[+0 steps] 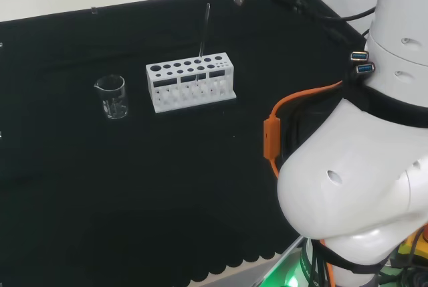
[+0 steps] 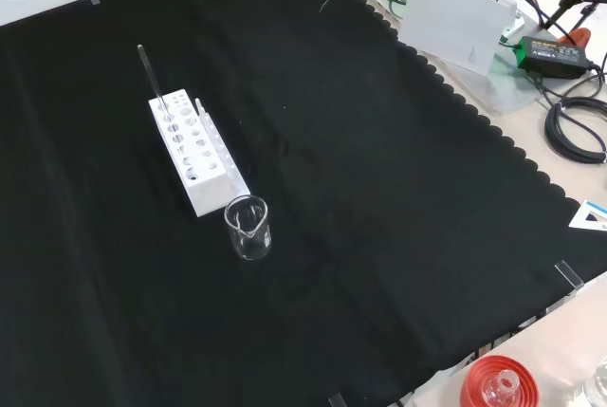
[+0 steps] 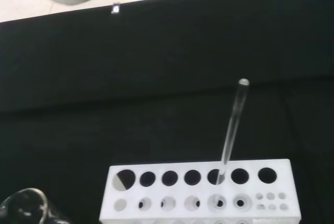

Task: Take the glass rod from the white test tube rack.

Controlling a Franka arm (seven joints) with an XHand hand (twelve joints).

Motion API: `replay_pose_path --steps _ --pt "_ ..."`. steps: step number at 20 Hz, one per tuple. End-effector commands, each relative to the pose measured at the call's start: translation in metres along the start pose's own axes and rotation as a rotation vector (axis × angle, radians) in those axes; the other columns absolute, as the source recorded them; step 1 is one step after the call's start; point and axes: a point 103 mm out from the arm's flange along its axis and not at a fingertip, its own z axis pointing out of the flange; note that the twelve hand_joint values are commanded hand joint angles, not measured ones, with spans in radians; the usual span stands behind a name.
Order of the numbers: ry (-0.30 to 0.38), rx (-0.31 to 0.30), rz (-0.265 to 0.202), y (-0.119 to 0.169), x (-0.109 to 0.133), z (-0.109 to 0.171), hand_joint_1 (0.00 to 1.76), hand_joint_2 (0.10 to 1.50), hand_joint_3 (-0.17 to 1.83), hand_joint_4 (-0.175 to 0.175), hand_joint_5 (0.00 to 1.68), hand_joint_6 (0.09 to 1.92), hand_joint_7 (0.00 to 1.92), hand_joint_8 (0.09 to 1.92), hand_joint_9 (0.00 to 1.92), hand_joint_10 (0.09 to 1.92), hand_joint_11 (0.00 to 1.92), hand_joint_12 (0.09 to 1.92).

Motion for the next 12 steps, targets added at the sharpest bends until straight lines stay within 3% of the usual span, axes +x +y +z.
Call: replay_pose_path --steps 1,7,12 --pt "0.006 0.003 0.029 0.009 -0.015 0.012 0.71 0.59 0.61 -0.056 0.26 0.59 0.53 0.83 0.78 0.71 0.72 1.26" --pt "-0.029 0.014 0.029 0.017 -0.019 0.026 0.70 0.61 0.62 -0.055 0.26 0.59 0.53 0.84 0.78 0.72 0.73 1.26" --pt "0.006 0.026 0.036 0.022 -0.023 0.037 0.69 0.61 0.62 -0.054 0.26 0.60 0.54 0.84 0.79 0.72 0.73 1.26"
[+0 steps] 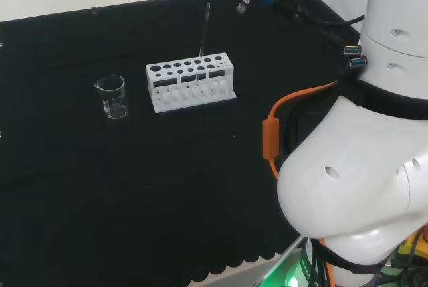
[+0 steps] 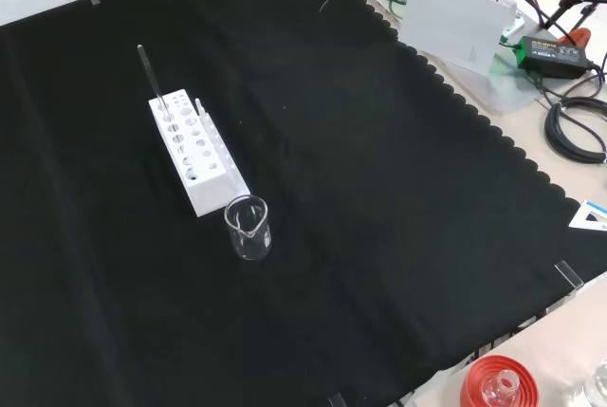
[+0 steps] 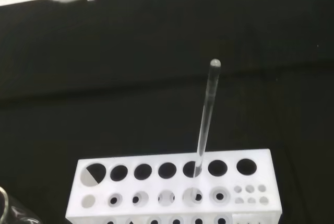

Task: Take the glass rod from the white test tube rack.

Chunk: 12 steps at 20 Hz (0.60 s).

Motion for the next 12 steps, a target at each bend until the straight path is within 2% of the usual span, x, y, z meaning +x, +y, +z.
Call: replay_pose_path --steps 1,5,12 --pt "0.029 0.008 0.006 0.006 -0.004 0.012 0.68 0.61 0.62 -0.054 0.26 0.60 0.54 0.84 0.79 0.72 0.73 1.26" --pt "0.016 0.012 0.000 0.010 -0.003 0.020 0.67 0.61 0.62 -0.054 0.26 0.60 0.55 0.84 0.81 0.72 0.73 1.26" --pt "0.027 0.029 -0.004 0.013 0.001 0.032 0.67 0.61 0.63 -0.082 0.32 0.66 0.61 0.82 0.87 0.69 0.79 1.24"
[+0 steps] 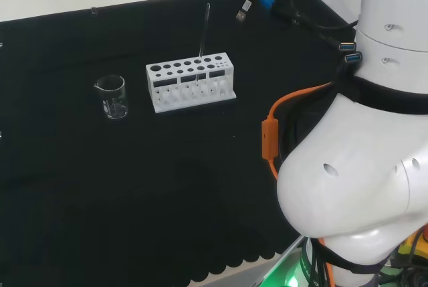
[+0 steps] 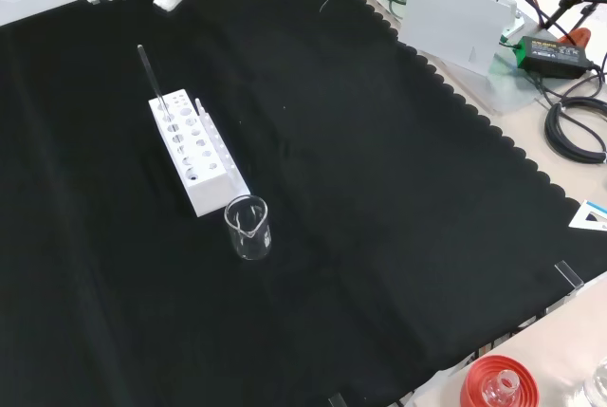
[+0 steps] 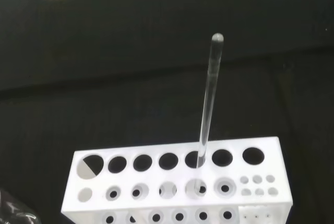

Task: Take the glass rod from the white test tube rack.

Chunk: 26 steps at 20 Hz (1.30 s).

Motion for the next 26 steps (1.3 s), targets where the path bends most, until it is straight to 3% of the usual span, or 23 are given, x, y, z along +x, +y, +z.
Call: replay_pose_path --steps 1,20,26 --pt "0.009 0.012 -0.005 0.003 0.003 0.008 0.67 0.61 0.63 -0.083 0.32 0.67 0.61 0.82 0.88 0.69 0.79 1.24" --pt "-0.003 0.025 -0.007 0.016 -0.005 0.048 0.64 0.60 0.62 -0.083 0.26 0.69 0.63 0.81 0.91 0.66 0.80 1.22" --pt "-0.012 0.036 -0.013 0.021 -0.004 0.074 0.64 0.60 0.62 -0.083 0.26 0.70 0.64 0.81 0.92 0.67 0.81 1.23"
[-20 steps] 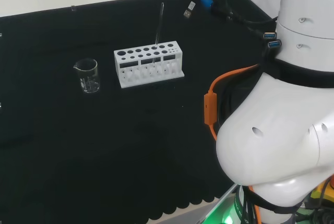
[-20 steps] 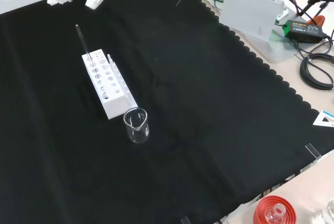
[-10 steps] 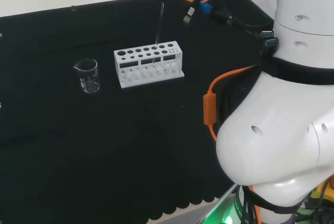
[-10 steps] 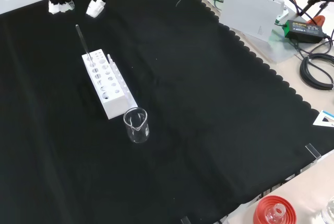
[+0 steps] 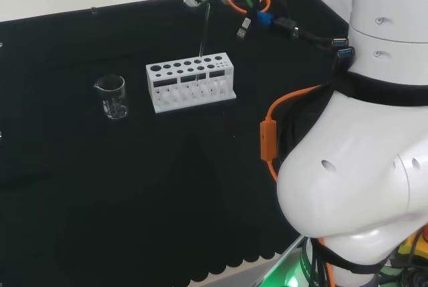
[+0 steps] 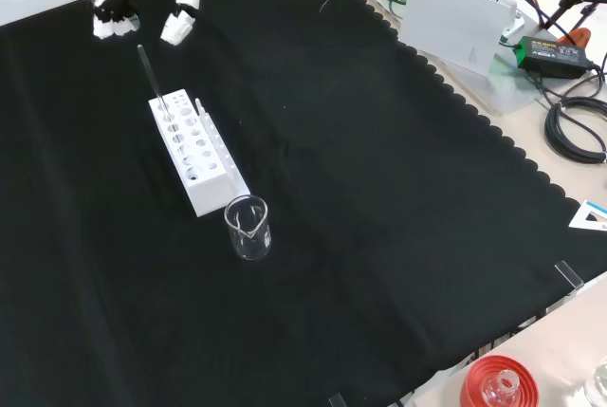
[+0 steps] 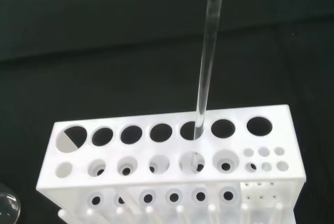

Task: Take the glass rod from the white test tube rack.

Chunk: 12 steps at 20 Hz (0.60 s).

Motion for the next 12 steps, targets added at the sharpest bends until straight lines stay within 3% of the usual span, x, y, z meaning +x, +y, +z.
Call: replay_pose_path --steps 1,12 --pt "-0.013 0.015 -0.005 0.005 0.002 0.021 0.64 0.60 0.62 -0.083 0.27 0.70 0.65 0.81 0.92 0.67 0.81 1.23" --pt "0.002 0.057 -0.014 0.014 0.005 0.041 0.65 0.61 0.61 -0.097 0.30 0.73 0.75 0.80 1.06 0.62 0.97 1.17"
